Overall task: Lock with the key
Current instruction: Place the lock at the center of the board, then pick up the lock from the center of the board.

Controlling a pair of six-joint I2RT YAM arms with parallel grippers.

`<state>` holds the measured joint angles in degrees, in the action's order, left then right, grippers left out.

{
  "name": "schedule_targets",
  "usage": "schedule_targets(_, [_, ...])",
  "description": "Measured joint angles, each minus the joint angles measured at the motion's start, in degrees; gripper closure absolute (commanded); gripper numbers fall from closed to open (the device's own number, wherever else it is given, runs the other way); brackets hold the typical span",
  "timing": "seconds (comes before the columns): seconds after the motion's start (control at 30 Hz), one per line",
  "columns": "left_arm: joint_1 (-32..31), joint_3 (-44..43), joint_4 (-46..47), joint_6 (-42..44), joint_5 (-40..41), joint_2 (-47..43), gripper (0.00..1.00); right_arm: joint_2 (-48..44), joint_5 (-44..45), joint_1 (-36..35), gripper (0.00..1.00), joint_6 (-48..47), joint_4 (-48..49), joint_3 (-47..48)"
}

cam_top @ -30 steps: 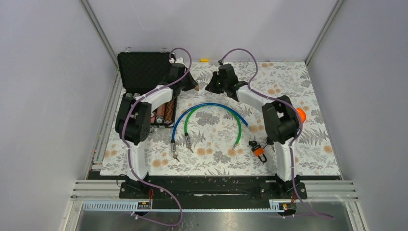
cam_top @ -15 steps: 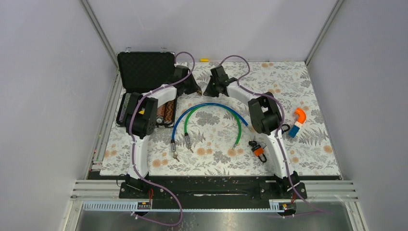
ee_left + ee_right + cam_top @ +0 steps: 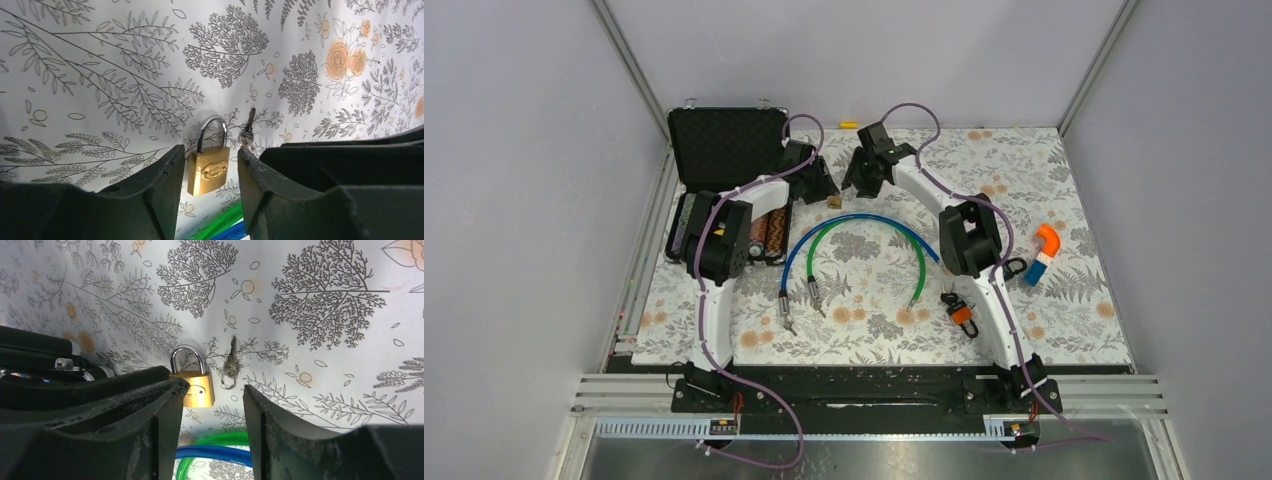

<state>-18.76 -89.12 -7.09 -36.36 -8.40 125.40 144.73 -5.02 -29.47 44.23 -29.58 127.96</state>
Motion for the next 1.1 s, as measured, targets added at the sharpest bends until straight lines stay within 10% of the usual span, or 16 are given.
schedule_targets(0.33, [1.22, 1.05, -2.14, 0.70, -0.42, -4.92, 0.44, -10.69, 4.48, 0.81, 0.35, -4.68, -5.79, -11.37])
schedule_targets(0.57, [-0.79, 10.19, -1.42, 4.02, -0.92, -21.07, 0.03, -40.48, 9.40, 4.31, 0.16, -8.24, -3.13, -41.22])
schedule_targets(1.1, [-11.39, 27.52, -2.91, 5.88, -0.11, -43.76, 0.01, -71.52, 17.70, 5.77, 0.18, 0.72, -8.96, -82.73])
